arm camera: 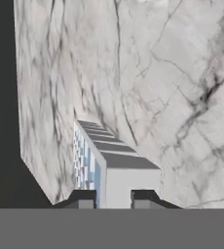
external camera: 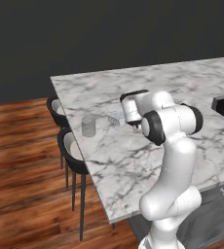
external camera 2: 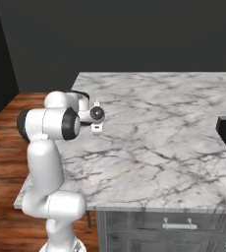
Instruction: Open the freezer door, pick up the ice cube tray from the freezer, and place it on the dining counter.
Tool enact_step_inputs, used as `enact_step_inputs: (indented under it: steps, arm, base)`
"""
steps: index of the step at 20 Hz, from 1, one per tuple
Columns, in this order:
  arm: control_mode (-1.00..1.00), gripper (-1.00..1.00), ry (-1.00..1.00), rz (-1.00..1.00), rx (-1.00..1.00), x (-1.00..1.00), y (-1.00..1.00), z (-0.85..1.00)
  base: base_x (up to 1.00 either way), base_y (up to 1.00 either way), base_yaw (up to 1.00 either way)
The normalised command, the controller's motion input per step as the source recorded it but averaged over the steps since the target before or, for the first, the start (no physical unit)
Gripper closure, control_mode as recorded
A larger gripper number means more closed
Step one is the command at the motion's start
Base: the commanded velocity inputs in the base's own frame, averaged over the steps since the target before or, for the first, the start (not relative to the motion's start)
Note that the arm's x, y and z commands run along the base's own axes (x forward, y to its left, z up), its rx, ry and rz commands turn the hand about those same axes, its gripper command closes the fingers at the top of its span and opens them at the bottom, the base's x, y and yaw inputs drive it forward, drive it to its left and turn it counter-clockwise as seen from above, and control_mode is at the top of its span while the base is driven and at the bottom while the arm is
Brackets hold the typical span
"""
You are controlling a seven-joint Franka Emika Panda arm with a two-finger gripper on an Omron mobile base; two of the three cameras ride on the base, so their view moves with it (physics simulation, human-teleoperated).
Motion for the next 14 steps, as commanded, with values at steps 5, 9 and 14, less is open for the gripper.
enact_step_inputs:
  steps: [5, 9, 14]
  arm:
    - [-1.0, 1.0, 0.09, 0.0, 0.0, 0.44, 0.0, -0.38]
    - [-1.0, 1.0, 0.11, 0.0, 0.0, 0.49, 0.0, -0.32]
    - [-1.0, 1.0, 0.13, 0.0, 0.0, 0.47, 0.0, -0.05]
  base:
    - [0.0, 0.0, 0.0]
    - [0.0, 0.0, 0.0]
    - [0.0, 0.0, 0.0]
